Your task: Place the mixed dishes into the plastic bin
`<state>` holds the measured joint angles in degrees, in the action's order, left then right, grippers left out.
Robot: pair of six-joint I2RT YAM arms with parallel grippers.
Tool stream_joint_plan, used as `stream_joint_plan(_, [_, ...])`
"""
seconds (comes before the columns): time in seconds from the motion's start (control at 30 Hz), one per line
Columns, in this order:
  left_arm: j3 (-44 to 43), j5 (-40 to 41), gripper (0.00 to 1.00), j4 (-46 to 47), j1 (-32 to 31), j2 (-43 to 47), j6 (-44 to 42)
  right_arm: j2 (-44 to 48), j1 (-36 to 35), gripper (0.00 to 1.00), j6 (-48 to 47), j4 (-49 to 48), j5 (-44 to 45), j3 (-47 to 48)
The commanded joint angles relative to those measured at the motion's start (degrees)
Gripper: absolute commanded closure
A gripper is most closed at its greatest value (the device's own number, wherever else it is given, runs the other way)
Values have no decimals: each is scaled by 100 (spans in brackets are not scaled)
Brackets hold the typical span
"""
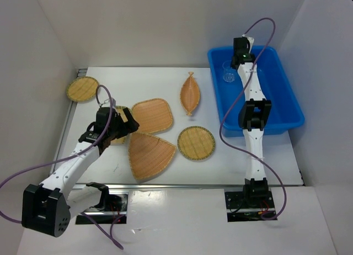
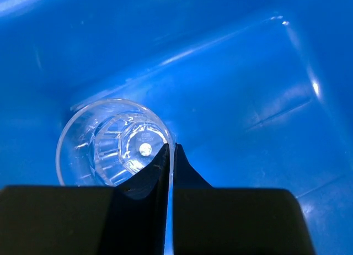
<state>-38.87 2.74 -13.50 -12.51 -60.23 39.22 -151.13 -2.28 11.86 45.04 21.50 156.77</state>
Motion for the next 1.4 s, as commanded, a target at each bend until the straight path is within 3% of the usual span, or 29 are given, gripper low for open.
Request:
stream_joint_plan(0.0, [-314,7,0,216,30,-112,-117,49,61,98,229,-460,-259,390])
stream_joint_plan(0.07, [-314,60,0,216,30,-112,-169,-13,114,83,334,-461,-330,450])
stream_joint_plan(0.2, [-367,60,0,216,30,-165,-274,-127,167,83,449,-513,-568,451])
stream_joint_plan(0.43, [-367,112,0,269,30,-218,-275,-75,167,73,502,-575,-735,732])
stream_joint_plan(0.67, [-419,112,0,488,30,-437,-275,1172,-34,60,450,-313,-2095,180])
stream_joint_plan(0.77, [-559,260,0,488,30,-665,-214,1945,-754,58,55,-188,-2334,-759])
stream_joint_plan(0.9, [-745,323,0,427,30,-867,-204,3263,-1826,55,26,-1143,-2649,-3269])
stream_joint_plan(0.93, [-797,323,0,427,30,-868,-265,3509,-2002,55,79,-1146,-2790,-3467])
stream_joint_plan(1.07, [-797,271,0,374,30,-868,-371,3643,-2924,54,80,-1068,-2888,-4232])
stream_joint_plan(1.37, [-859,429,0,5,30,-762,-609,3906,-3445,53,-324,-970,-3635,-6244])
